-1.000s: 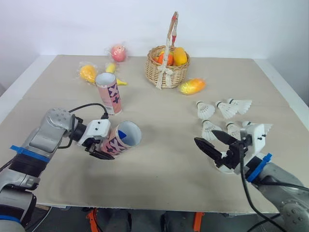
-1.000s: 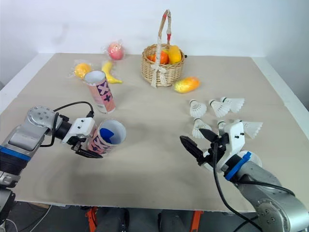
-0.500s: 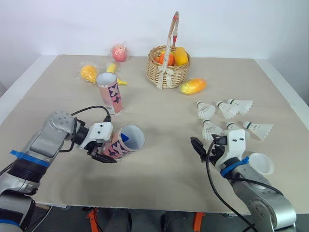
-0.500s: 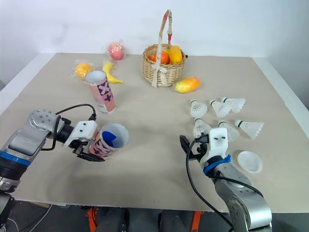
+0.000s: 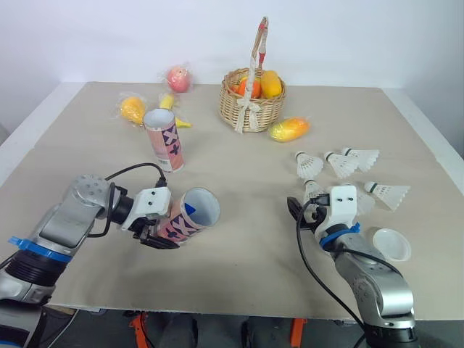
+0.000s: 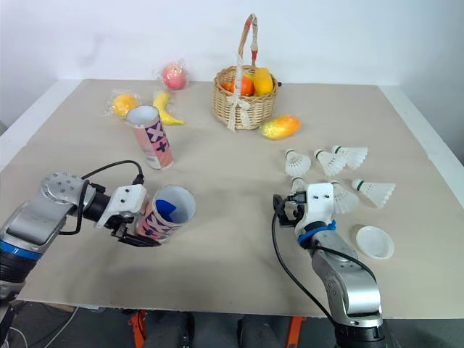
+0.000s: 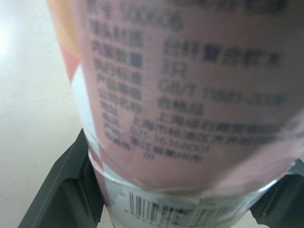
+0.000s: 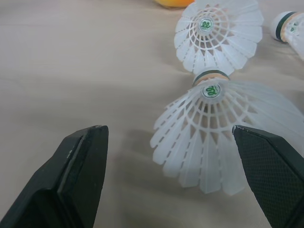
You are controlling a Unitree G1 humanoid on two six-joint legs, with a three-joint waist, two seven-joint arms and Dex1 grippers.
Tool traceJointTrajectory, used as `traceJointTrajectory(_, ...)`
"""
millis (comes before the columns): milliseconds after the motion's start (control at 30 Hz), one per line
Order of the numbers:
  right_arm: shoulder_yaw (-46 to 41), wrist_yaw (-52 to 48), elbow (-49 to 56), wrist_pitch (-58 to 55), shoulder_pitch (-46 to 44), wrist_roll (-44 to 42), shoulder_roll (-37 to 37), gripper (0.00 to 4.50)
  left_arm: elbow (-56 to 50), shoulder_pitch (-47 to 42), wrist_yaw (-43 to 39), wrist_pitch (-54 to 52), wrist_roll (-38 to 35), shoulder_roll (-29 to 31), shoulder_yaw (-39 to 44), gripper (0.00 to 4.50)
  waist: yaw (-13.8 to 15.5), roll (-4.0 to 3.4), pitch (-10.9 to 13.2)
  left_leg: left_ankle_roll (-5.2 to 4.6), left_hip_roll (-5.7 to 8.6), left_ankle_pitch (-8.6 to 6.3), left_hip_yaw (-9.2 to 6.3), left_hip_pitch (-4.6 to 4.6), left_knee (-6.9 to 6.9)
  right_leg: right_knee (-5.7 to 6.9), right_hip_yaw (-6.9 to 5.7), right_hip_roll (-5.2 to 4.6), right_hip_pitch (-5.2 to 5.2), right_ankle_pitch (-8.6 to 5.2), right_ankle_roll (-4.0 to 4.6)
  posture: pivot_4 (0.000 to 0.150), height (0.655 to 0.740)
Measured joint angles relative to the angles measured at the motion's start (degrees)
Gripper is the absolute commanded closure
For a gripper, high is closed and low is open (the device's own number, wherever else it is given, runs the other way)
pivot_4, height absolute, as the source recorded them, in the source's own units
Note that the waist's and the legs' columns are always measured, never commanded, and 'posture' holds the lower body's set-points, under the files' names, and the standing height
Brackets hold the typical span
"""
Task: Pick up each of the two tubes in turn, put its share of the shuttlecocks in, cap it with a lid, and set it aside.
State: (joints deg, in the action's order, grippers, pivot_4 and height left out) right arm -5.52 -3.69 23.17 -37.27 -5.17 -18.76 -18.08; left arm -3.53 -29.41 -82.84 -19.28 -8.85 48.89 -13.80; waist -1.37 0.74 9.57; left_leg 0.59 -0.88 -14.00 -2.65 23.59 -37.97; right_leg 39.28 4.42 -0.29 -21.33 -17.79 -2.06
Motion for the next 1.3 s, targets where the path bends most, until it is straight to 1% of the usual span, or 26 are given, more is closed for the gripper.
traceJointTrajectory(67, 0.3, 0.0, -0.4, 0.1, -0.1, 1.2, 0.2, 0.85, -0.3, 0.1, 0.1, -0.3, 0.0, 0.1, 0.0, 1.42, 0.0, -0.01, 0.0, 0.0, -0.01, 0.0, 0.0, 0.0, 0.0, 0.01, 0.0, 0.01, -0.01, 0.0, 0.0, 0.15, 0.74)
traceJointTrajectory(233, 0.8, -0.4, -0.7, 0.5, -0.1, 3.4, 0.2, 3.41, -0.5, 0.1, 0.1, -0.6, 0.0, 0.8, -0.3, 1.42, 0.0, -0.01, 0.0, 0.0, -0.01, 0.0, 0.01, 0.0, 0.0, 0.01, 0.0, 0.02, -0.01, 0.0, 0.01, 0.15, 0.74)
traceJointTrajectory(267, 0.9, -0.7, -0.7, 0.5, -0.1, 3.6, 0.2, 4.06, -0.5, 0.1, 0.1, -0.6, 0.0, 0.9, -0.4, 1.42, 0.0, -0.01, 0.0, 0.0, -0.02, 0.0, 0.01, -0.01, 0.0, 0.01, 0.0, 0.02, -0.01, 0.0, 0.01, 0.15, 0.74)
traceJointTrajectory(300, 1.0, -0.9, -0.7, 0.5, -0.1, 3.8, 0.3, 4.44, -0.6, 0.1, 0.1, -0.4, 0.1, 1.1, -0.5, 1.42, 0.0, -0.01, 0.0, 0.0, -0.02, 0.0, 0.01, -0.02, 0.0, 0.02, 0.0, 0.02, -0.01, 0.01, 0.01, 0.15, 0.74)
traceJointTrajectory(500, 1.0, -1.9, 0.5, 0.5, -0.2, 4.6, 0.2, 4.44, -0.2, -0.6, 0.3, 2.2, 1.7, 1.5, -1.7, 1.42, 0.0, -0.08, 0.0, -0.03, -0.04, 0.04, 0.05, -0.14, 0.01, 0.11, 0.01, 0.05, 0.02, 0.05, 0.09, 0.15, 0.74)
traceJointTrajectory(633, 1.1, -5.2, 3.7, -0.2, -1.0, 4.0, -2.3, 4.44, 0.4, -0.8, 0.5, 2.9, 1.8, 1.5, -1.9, 1.42, -0.1, -0.1, 0.0, -0.16, -0.04, 0.14, 0.03, -0.2, 0.03, 0.16, 0.01, 0.13, 0.04, 0.11, 0.18, 0.15, 0.74)
traceJointTrajectory(700, 0.2, -8.1, 6.2, -1.2, -0.9, 0.9, -3.0, 4.44, 0.7, -0.9, 0.4, 3.0, 1.9, 1.5, -1.9, 1.42, -0.1, -0.1, 0.0, -0.21, -0.08, 0.17, 0.02, -0.23, 0.08, 0.16, 0.01, 0.2, 0.05, 0.13, 0.22, 0.15, 0.74)
traceJointTrajectory(767, -1.9, -12.8, 9.3, -2.9, 0.0, -5.0, -4.1, 4.44, 0.7, -1.0, 0.5, 3.0, 1.9, 1.5, -2.0, 1.42, -0.1, -0.11, 0.0, -0.24, -0.18, 0.19, -0.01, -0.23, 0.13, 0.16, -0.02, 0.23, 0.05, 0.14, 0.23, 0.15, 0.74)
traceJointTrajectory(900, -5.6, -23.9, 14.2, -4.6, 1.0, -15.1, -12.3, 4.44, 0.7, -1.0, 0.3, 2.5, 1.8, 1.5, -1.9, 1.42, -0.1, -0.14, 0.0, -0.25, -0.19, 0.19, 0.02, -0.25, 0.13, 0.16, 0.0, 0.22, 0.08, 0.15, 0.25, 0.15, 0.74)
traceJointTrajectory(933, -6.4, -27.4, 15.2, -5.2, 0.8, -18.1, -15.4, 4.44, 0.7, -0.9, 0.3, 2.3, 1.6, 1.5, -1.9, 1.42, -0.1, -0.16, 0.0, -0.25, -0.19, 0.19, 0.03, -0.26, 0.12, 0.16, 0.0, 0.22, 0.09, 0.16, 0.25, 0.15, 0.74)
traceJointTrajectory(1000, -6.2, -34.1, 16.9, -5.5, -0.5, -20.9, -22.4, 4.44, 0.7, -1.0, 0.3, 1.7, 1.5, 1.4, -1.9, 1.42, -0.1, -0.22, 0.0, -0.31, -0.17, 0.23, 0.02, -0.26, 0.12, 0.15, 0.0, 0.21, 0.1, 0.17, 0.23, 0.15, 0.74)
traceJointTrajectory(1100, -4.6, -41.4, 18.3, -4.4, -2.4, -21.2, -30.0, 4.44, 0.8, -1.1, 0.3, 1.4, 1.5, 1.3, -1.9, 1.42, 0.0, -0.21, 0.0, -0.32, -0.18, 0.23, 0.02, -0.25, 0.12, 0.15, -0.05, 0.25, 0.11, 0.16, 0.23, 0.15, 0.74)
traceJointTrajectory(1167, -1.4, -45.5, 18.1, -2.1, -5.1, -18.9, -33.8, 4.44, 1.0, -1.3, 0.1, 1.3, 1.5, 1.2, -2.0, 1.42, 0.0, -0.22, 0.0, -0.32, -0.19, 0.24, 0.03, -0.25, 0.12, 0.15, -0.03, 0.26, 0.07, 0.17, 0.24, 0.15, 0.74)
traceJointTrajectory(1300, 2.2, -47.3, 16.7, 0.7, -10.8, -15.7, -34.2, 4.44, 1.2, -1.5, -0.1, 1.3, 1.4, 1.1, -2.0, 1.42, 0.0, -0.21, 0.1, -0.29, -0.17, 0.26, 0.02, -0.23, 0.1, 0.15, -0.02, 0.23, 0.07, 0.16, 0.23, 0.15, 0.74)
